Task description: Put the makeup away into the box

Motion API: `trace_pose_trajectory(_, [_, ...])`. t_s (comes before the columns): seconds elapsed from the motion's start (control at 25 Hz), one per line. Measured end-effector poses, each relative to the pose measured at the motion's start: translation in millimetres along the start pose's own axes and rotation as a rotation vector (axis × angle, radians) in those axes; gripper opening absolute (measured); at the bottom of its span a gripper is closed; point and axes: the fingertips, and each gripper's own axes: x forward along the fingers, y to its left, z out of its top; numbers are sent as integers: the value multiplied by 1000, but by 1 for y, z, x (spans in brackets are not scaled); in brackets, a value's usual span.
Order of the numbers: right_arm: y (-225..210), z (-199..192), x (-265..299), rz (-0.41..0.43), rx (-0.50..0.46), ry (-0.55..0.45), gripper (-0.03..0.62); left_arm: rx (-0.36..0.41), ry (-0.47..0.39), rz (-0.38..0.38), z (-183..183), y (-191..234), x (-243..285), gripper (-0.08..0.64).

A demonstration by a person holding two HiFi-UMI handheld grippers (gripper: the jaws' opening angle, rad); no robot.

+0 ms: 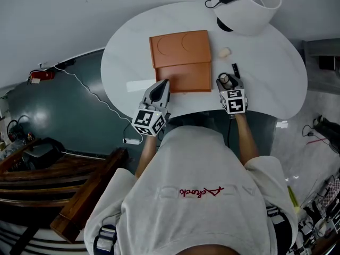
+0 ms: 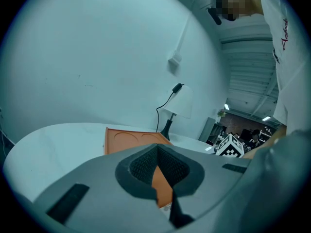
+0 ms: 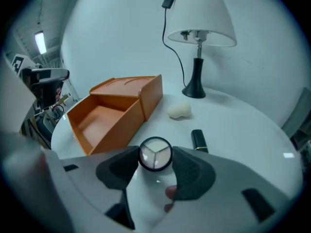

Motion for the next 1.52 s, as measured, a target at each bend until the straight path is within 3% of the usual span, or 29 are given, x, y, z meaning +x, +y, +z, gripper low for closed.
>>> trace_pose_trajectory(0.32, [13,60,-75,-41,0,-348,232,15,-21,13,6,3,-7,9])
trace_pose_trajectory(0.48, [23,81,-98,-41,-19,-417,232,22,-35,18,11,4,-11,9])
trace_pose_trajectory(0.76, [50,101,-86,28,-86,-420,232,18,-63,62,16,15,-30,9])
trace_pose_trajectory(1.28, [166,141,-36,290,-273,-388,232,-42,-134,286,17,82,-107,9])
trace_pose_trajectory(1.52, [191,144,-22,336,-326,-350,232,-64,-145,314,16,97,-120,9])
